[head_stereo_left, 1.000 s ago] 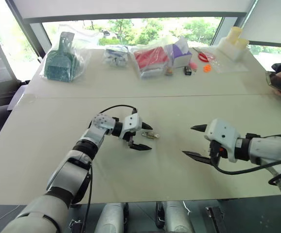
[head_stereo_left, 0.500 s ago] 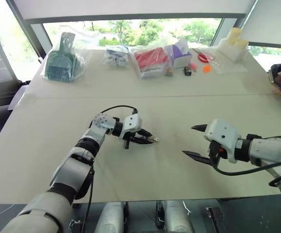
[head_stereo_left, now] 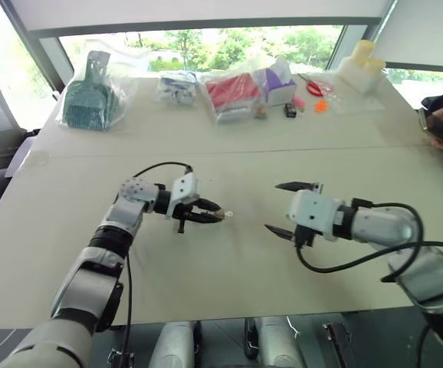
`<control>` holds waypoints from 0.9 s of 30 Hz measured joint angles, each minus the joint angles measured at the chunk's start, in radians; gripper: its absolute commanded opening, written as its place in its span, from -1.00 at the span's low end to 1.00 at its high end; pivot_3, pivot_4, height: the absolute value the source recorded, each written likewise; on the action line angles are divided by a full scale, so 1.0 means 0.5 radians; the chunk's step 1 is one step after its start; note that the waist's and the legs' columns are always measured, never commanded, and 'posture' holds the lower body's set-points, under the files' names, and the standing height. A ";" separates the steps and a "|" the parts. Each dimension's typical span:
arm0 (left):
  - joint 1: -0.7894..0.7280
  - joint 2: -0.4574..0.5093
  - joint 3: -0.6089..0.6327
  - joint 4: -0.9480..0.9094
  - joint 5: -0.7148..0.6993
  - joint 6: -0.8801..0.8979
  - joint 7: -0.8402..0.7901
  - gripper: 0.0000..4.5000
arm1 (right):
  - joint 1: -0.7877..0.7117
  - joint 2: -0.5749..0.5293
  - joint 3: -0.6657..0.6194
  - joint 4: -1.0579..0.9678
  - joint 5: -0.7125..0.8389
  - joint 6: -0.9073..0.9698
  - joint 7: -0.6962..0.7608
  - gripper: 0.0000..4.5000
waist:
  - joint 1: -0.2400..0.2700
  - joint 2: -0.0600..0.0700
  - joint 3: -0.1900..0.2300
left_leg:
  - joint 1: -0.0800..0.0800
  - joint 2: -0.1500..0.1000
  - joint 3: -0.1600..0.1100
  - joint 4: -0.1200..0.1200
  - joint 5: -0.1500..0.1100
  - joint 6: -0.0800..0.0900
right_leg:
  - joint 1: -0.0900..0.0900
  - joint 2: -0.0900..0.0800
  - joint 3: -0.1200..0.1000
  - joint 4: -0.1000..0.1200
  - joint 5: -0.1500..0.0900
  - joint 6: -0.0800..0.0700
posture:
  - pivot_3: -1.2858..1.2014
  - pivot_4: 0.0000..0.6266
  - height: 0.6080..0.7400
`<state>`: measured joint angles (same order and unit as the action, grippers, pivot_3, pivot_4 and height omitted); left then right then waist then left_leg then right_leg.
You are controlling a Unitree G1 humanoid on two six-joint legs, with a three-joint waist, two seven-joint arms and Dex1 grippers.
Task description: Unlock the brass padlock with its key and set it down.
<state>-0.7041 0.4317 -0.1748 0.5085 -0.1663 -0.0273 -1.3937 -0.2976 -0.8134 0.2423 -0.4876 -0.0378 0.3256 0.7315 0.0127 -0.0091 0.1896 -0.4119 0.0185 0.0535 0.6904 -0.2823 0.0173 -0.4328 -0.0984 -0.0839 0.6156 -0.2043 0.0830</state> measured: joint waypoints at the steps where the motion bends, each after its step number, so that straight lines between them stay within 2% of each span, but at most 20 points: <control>1: 0.037 0.049 0.028 -0.146 -0.040 0.098 0.023 -0.68 | -0.051 0.038 0.056 0.066 -0.090 -0.098 -0.040 1.00 | 0.001 0.000 0.000 | 0.000 -0.001 0.000 0.001 0.000 0.000 | 0.001 -0.001 0.000 0.000 0.000 0.000 | 0.03 -0.52 1.00; 7: 0.144 0.159 0.100 -0.647 -0.183 0.488 0.155 -0.68 | -0.242 0.211 0.209 0.357 -0.436 -0.502 -0.168 1.00 | 0.000 0.000 0.000 | 0.000 -0.003 0.001 0.005 0.000 0.000 | 0.004 -0.002 0.001 -0.003 -0.001 -0.001 | 0.03 -0.52 1.00; 18: 0.181 0.195 0.099 -0.792 -0.234 0.637 0.275 -0.68 | -0.368 0.416 0.266 0.558 -0.605 -0.768 -0.194 1.00 | -0.001 0.000 0.000 | 0.000 -0.004 0.001 0.005 0.000 0.000 | 0.004 0.000 0.001 -0.001 0.000 0.000 | 0.03 -0.52 1.00; 19: 0.183 0.195 0.099 -0.792 -0.236 0.637 0.277 -0.68 | -0.371 0.418 0.267 0.558 -0.606 -0.773 -0.192 0.76 | 0.000 0.000 0.000 | 0.000 -0.004 0.001 0.005 0.000 0.000 | 0.004 0.000 0.001 -0.001 0.000 0.000 | 0.03 -0.52 1.00; 21: 0.183 0.195 0.098 -0.792 -0.237 0.637 0.284 -0.68 | -0.377 0.422 0.266 0.558 -0.608 -0.783 -0.187 0.43 | 0.000 0.000 0.000 | 0.000 -0.004 0.002 0.005 0.000 0.000 | 0.004 0.000 0.001 -0.001 0.000 0.000 | 0.03 -0.52 1.00; 27: 0.181 0.194 0.096 -0.792 -0.242 0.624 0.315 -0.68 | -0.378 0.466 0.271 0.566 -0.618 -0.792 -0.150 -0.97 | -0.002 0.000 0.000 | 0.000 -0.004 0.002 0.005 0.000 0.000 | 0.004 0.000 0.001 0.000 0.000 0.000 | 0.03 -0.52 1.00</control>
<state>-0.6138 0.5289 -0.1268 0.1126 -0.2874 0.2846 -1.2361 -0.4867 -0.5803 0.3779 -0.2047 -0.3466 -0.0706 0.6567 0.0116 -0.0089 0.1896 -0.4117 0.0162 0.0543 0.6927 -0.2821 0.0171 -0.4308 -0.0983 -0.0836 0.6153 -0.2042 0.0831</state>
